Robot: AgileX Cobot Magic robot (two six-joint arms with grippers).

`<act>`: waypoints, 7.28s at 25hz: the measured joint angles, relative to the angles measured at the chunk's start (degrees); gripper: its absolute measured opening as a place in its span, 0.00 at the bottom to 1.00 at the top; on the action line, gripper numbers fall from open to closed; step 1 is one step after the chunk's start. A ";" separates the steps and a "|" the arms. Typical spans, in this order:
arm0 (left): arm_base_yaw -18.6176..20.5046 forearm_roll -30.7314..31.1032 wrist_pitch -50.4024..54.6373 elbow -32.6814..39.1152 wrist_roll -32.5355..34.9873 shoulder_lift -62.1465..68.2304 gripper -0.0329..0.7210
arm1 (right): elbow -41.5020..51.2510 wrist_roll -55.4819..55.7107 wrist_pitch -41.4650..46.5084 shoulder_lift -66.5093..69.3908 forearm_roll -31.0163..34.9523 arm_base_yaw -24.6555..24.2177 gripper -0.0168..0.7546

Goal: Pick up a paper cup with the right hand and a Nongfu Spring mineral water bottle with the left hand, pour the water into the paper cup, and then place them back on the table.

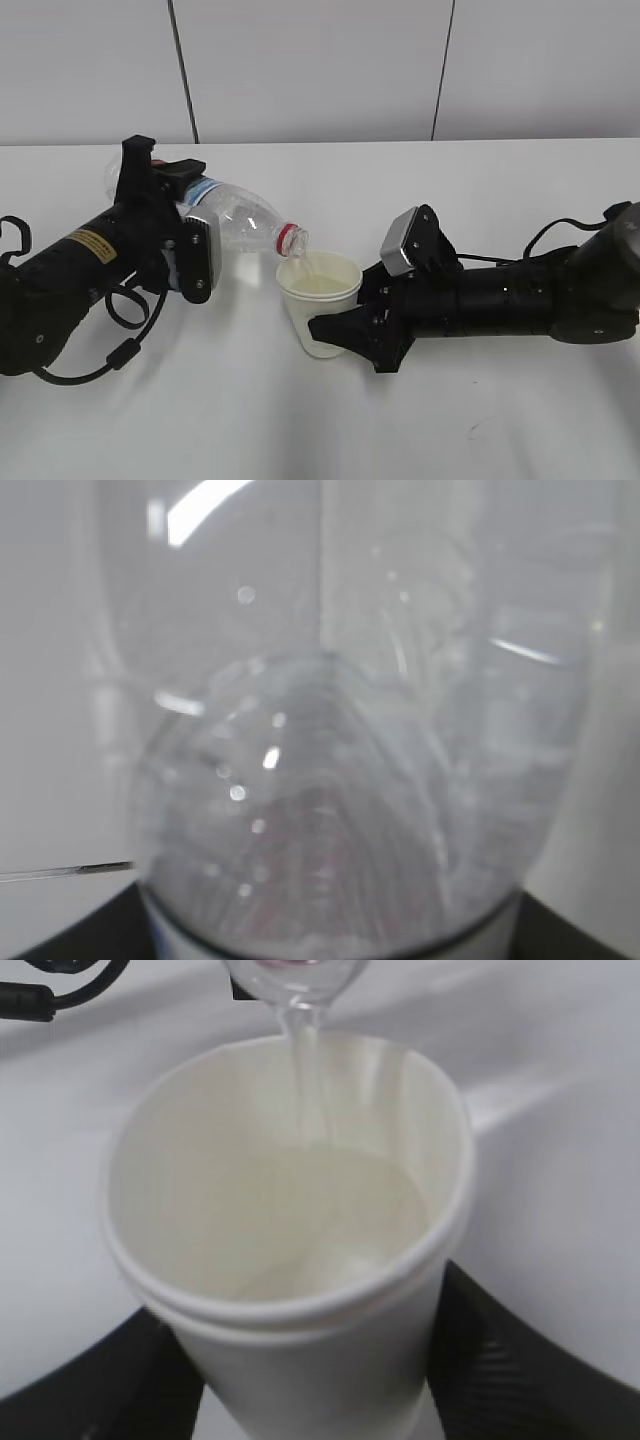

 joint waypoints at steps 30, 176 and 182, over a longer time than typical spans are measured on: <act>-0.04 -2.52 -0.27 0.00 -53.47 0.00 0.50 | 0.00 -6.61 -2.74 0.00 18.68 0.00 0.62; -0.04 -8.05 17.77 16.16 -88.20 -19.67 0.81 | 34.01 -21.11 -10.42 -21.90 53.94 -3.58 0.78; -0.04 -9.91 32.01 16.53 -88.04 -29.37 0.81 | 33.45 -19.95 -5.27 -27.55 53.94 -3.58 0.78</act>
